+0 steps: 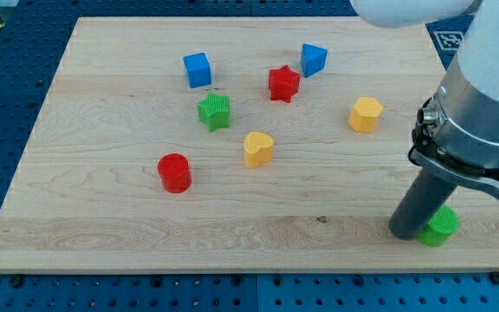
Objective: Push the red circle closer to the yellow heart
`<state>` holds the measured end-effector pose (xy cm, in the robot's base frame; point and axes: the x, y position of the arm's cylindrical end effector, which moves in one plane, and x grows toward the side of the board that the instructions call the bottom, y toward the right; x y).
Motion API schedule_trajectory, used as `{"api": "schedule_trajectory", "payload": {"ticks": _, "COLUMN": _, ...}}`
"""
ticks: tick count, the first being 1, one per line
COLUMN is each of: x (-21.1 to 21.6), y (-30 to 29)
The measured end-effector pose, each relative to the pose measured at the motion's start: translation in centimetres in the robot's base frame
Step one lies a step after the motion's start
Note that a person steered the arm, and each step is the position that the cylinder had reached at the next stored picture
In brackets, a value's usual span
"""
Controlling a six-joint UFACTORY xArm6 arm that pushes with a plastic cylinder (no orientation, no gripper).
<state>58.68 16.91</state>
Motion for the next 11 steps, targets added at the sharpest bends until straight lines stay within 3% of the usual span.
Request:
{"api": "schedule_trajectory", "payload": {"ticks": 2, "x": 0.0, "y": 1.0}}
{"api": "schedule_trajectory", "payload": {"ticks": 3, "x": 0.4, "y": -5.0}}
{"api": "schedule_trajectory", "payload": {"ticks": 6, "x": 0.3, "y": -33.2}}
{"api": "schedule_trajectory", "payload": {"ticks": 7, "x": -5.4, "y": -35.9}}
{"api": "schedule_trajectory", "payload": {"ticks": 8, "x": -8.2, "y": -35.0}}
{"api": "schedule_trajectory", "payload": {"ticks": 9, "x": -7.9, "y": -34.4}}
{"api": "schedule_trajectory", "payload": {"ticks": 11, "x": -6.1, "y": -26.9}}
